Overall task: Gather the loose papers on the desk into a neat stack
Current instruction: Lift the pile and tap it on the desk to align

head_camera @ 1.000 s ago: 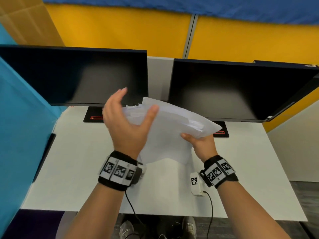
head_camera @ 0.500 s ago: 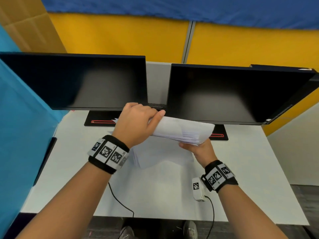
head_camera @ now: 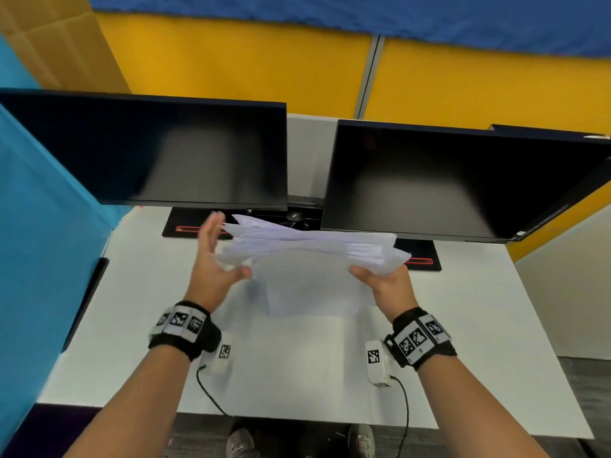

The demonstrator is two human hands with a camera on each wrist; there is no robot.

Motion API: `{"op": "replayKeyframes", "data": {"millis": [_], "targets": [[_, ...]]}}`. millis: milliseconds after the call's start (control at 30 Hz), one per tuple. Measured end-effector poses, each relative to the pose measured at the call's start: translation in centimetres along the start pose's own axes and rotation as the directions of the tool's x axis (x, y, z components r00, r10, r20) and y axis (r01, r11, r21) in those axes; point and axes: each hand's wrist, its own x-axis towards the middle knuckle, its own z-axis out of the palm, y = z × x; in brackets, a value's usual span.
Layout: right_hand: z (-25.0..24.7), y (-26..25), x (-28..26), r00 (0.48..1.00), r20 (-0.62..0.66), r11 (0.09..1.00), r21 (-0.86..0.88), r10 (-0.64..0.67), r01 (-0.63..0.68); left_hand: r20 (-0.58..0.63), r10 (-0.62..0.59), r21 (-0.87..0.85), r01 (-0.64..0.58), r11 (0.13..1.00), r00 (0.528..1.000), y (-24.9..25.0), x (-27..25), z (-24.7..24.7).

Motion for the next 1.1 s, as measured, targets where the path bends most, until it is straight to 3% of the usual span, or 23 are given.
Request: {"op": "replayKeyframes", "data": {"millis": [67,167,233,333,533,667,767,967,1100], "targets": [[0.0,-0.2,-0.1,0.999,-0.019,0.998,0.058,0.039,-0.038,0.104,-0.129,0.03,0.127,0.991,0.986,-1.6,-1.0,1.4],[-0.1,-0.2,-0.5,0.997,-0.033,0.994,0.094,0.063,-0.06,0.167,-0.186,0.083,0.174,0.981,0.968,-2.5,-1.4,3.1],[-0.2,-0.1,-0.9,0.997,-0.051,0.993,0.099,0.062,-0.057,0.143,-0.231,0.11,0.217,0.97,0.962,-2.3,-1.5,3.5],[-0.3,0.1,-1.3,0.994,-0.064,0.986,0.149,0.087,-0.077,0.076,-0.283,-0.016,0.285,0.958,0.956,-1.7,-1.8,3.8],[0.7,1.0,-1.0,0.99,-0.058,0.989,0.083,0.128,-0.123,0.051,-0.268,-0.072,0.271,0.96,0.962,0.8,-2.0,5.9],[0.6,-1.6,-0.6,0.989,-0.147,0.996,0.093,0.019,-0.005,-0.024,-0.187,-0.132,0.182,0.974,0.982,2.2,-2.2,6.1],[-0.1,-2.8,-1.1,0.99,-0.12,0.993,0.087,-0.069,0.08,-0.034,-0.132,-0.133,0.127,0.983,0.991,2.4,-2.8,5.5],[-0.7,0.3,-2.2,0.99,-0.015,0.99,0.026,0.142,-0.141,0.046,-0.211,-0.078,0.214,0.974,0.976,0.2,-3.7,4.5],[0.5,0.0,-2.3,0.993,-0.096,0.997,0.023,0.07,-0.069,-0.054,-0.212,-0.042,0.21,0.977,0.976,1.3,-3.4,4.6]]}}
